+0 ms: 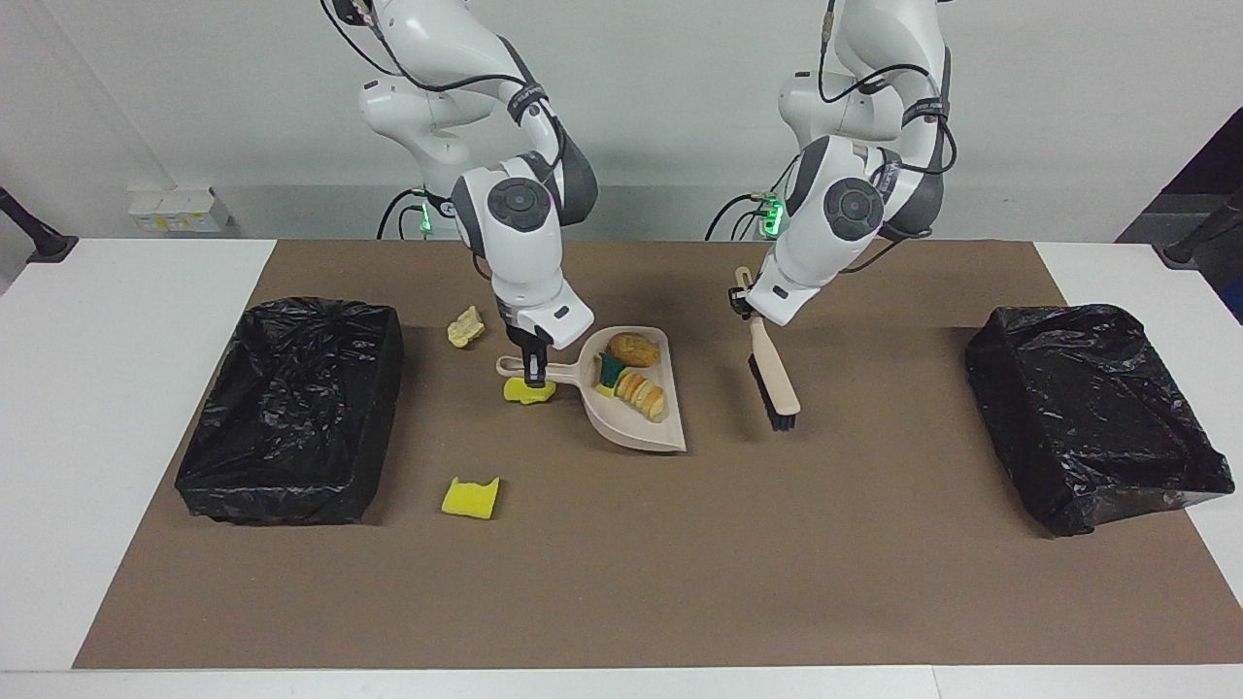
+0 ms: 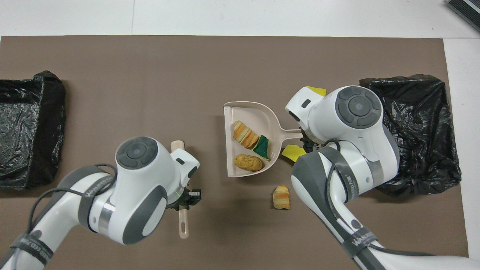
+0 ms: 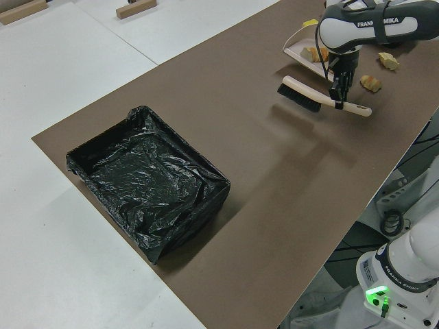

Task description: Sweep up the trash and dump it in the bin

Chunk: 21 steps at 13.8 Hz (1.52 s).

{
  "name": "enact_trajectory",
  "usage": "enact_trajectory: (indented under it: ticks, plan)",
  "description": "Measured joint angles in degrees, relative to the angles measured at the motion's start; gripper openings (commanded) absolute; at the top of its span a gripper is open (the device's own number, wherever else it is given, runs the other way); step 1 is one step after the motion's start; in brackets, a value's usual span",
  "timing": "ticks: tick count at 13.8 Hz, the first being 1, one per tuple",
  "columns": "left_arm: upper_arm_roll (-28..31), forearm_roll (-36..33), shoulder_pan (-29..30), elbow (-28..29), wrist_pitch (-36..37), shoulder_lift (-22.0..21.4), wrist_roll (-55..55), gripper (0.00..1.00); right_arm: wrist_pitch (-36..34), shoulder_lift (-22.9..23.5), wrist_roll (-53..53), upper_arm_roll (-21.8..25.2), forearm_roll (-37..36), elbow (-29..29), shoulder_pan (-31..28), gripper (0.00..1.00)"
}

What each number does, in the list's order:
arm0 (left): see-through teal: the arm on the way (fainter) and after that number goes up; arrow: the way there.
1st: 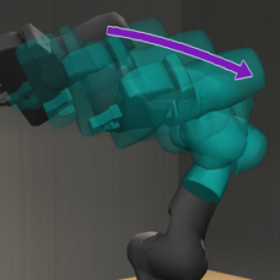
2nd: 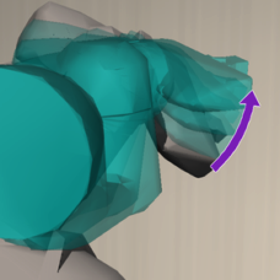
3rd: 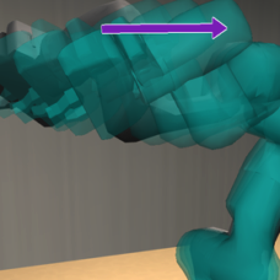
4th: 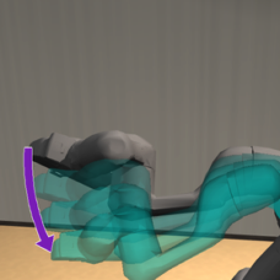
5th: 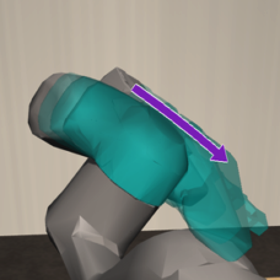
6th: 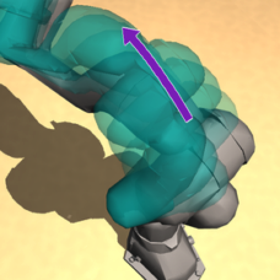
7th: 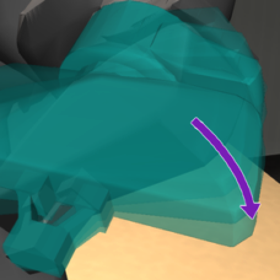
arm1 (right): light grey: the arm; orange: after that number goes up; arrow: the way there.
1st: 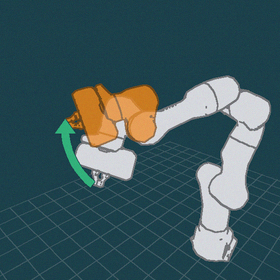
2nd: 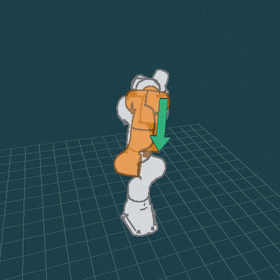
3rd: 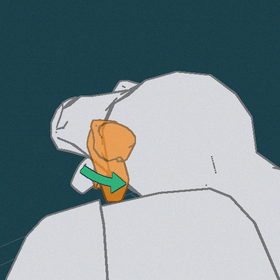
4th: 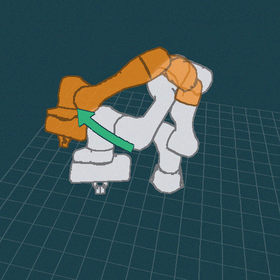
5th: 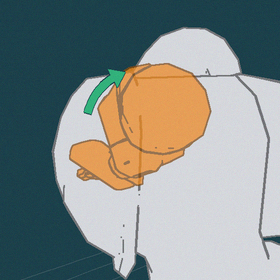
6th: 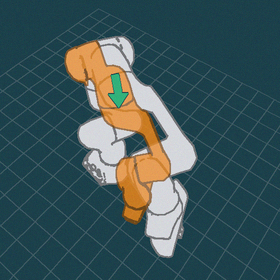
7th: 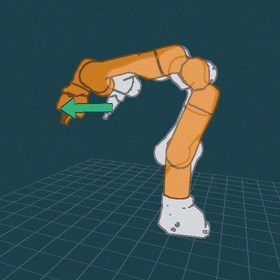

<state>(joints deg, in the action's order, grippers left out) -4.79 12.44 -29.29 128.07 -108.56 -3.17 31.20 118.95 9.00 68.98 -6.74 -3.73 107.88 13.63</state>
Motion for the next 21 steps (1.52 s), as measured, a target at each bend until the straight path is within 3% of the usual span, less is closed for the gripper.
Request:
enact_trajectory:
  ticks: [5, 10, 11, 12, 13, 17, 21]
  plan:
    - [-0.42, 3.03, -10.3, 8.32, -7.58, -4.38, 8.02, 0.0, -1.92, -3.45, 2.48, 0.02, 0.71, -0.01, -4.1, 0.0]
    - [-0.23, 8.16, -11.59, 11.87, -12.0, -4.32, 8.16, 0.0, -4.89, -4.9, 6.07, 0.06, 2.03, -1.48, -8.4, 0.0]
    - [-0.19, 8.28, -11.59, 11.97, -12.0, -4.33, 7.91, 0.2, -5.49, -4.94, 6.41, 0.07, 2.12, -2.2, -9.29, 0.0]
    - [-0.18, 8.37, -11.59, 11.97, -12.0, -4.33, 7.18, 0.56, -6.05, -5.09, 6.91, 0.1, 2.2, -2.84, -10.21, 0.0]
    - [-0.15, 8.5, -11.59, 11.97, -12.0, -4.33, 6.43, 1.0, -6.75, -5.46, 7.28, 0.14, 2.22, -3.22, -11.15, 0.0]
    - [0.8, 8.64, -10.78, 10.99, -11.99, -4.28, 5.45, 1.0, -8.61, -6.54, 12.67, 0.44, 2.29, -3.79, -17.16, 0.0]
    - [1.42, 5.46, -3.51, 6.5, -11.23, -3.21, -1.27, 1.0, -9.71, -6.98, 18.23, 0.66, 3.22, -4.23, -24.45, 0.0]
